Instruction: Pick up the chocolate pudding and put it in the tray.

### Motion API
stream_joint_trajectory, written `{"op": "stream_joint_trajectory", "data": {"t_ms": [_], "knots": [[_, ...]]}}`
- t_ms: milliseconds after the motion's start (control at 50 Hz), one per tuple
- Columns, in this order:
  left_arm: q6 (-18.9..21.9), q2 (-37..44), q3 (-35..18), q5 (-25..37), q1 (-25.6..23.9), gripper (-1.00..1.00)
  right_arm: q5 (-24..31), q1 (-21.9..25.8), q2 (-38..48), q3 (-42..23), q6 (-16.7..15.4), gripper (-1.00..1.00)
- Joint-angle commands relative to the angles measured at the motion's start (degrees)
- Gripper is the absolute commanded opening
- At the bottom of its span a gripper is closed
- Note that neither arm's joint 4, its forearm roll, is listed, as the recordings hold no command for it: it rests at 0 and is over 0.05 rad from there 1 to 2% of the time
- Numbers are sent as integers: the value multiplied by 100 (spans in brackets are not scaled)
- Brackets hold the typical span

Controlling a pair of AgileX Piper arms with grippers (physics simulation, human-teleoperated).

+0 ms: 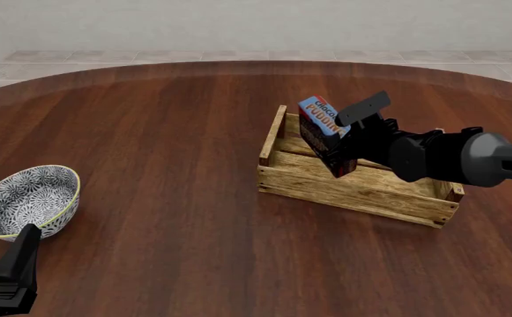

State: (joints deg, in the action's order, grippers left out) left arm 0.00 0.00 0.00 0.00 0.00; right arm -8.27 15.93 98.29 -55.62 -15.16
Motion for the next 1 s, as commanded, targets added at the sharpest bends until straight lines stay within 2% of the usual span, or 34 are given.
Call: {"op": "stream_joint_trajectory", "data": {"t_ms": [20, 1000], "knots": [[0, 0, 0, 0, 0, 100, -89, -18, 76, 6, 126, -100], [0, 0, 0, 0, 0, 100, -332, -115, 487, -15, 256, -100]]}}
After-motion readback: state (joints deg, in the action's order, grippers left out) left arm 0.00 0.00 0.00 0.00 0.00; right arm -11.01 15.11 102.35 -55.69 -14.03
